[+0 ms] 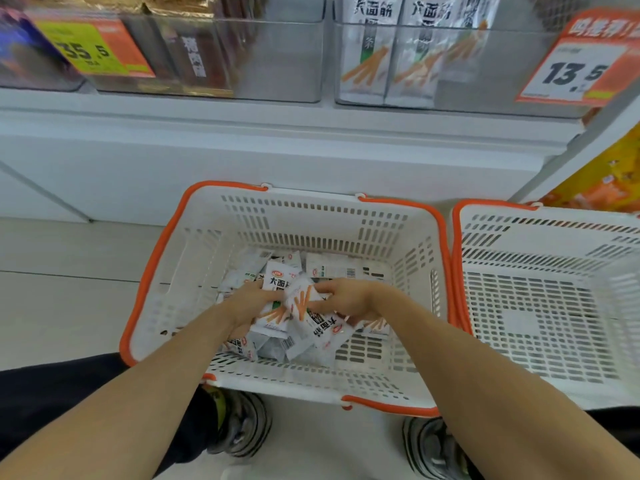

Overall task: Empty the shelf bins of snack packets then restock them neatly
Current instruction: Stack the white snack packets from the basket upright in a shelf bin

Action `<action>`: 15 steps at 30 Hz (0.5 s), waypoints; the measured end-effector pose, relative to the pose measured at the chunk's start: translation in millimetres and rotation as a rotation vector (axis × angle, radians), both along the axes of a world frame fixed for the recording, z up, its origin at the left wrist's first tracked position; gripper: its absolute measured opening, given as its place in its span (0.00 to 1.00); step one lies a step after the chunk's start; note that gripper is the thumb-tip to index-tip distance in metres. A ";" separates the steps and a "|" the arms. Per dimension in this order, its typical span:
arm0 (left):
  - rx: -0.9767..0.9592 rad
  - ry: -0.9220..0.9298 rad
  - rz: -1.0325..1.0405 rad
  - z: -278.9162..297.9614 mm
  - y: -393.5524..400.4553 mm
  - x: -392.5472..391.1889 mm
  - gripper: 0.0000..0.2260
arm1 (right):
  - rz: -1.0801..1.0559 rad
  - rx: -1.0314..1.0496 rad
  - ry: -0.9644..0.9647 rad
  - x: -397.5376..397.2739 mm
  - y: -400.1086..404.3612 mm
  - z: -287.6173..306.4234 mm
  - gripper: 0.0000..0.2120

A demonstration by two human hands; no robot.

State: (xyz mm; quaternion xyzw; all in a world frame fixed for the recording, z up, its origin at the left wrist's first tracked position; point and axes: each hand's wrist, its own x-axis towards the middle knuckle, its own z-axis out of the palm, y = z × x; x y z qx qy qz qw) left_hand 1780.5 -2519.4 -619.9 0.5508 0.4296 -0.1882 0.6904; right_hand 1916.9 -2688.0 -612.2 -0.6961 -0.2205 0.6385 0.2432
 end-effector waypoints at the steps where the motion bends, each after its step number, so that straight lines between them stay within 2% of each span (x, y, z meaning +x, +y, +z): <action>1: -0.084 -0.009 0.024 -0.3 1.7 -0.6 0.15 | 0.131 0.002 -0.088 2.7 2.1 -1.6 0.24; 3: -0.179 0.006 -0.022 3.1 0.0 -0.7 0.17 | 0.277 0.011 -0.187 4.0 8.9 -8.5 0.26; 4: -0.167 0.007 -0.100 3.9 -2.1 0.1 0.16 | 0.251 0.021 -0.198 3.6 12.6 -11.7 0.24; 6: -0.124 -0.012 -0.243 5.2 -7.6 2.3 0.14 | 0.062 0.034 -0.210 5.8 16.1 -17.6 0.22; 8: -0.067 -0.013 -0.282 -3.1 -4.4 3.8 0.15 | -0.140 0.033 -0.219 14.4 14.3 -24.8 0.21; 12: -0.093 0.041 -0.309 -18.4 7.7 6.9 0.18 | -0.553 0.127 0.111 28.5 4.4 -41.2 0.31; 14: -0.144 0.075 -0.279 -24.7 6.8 7.2 0.14 | -0.704 0.200 0.197 36.6 4.5 -48.6 0.28; 15: -0.166 0.091 -0.234 -26.2 5.7 7.7 0.12 | -0.741 0.219 0.165 39.6 6.0 -53.3 0.24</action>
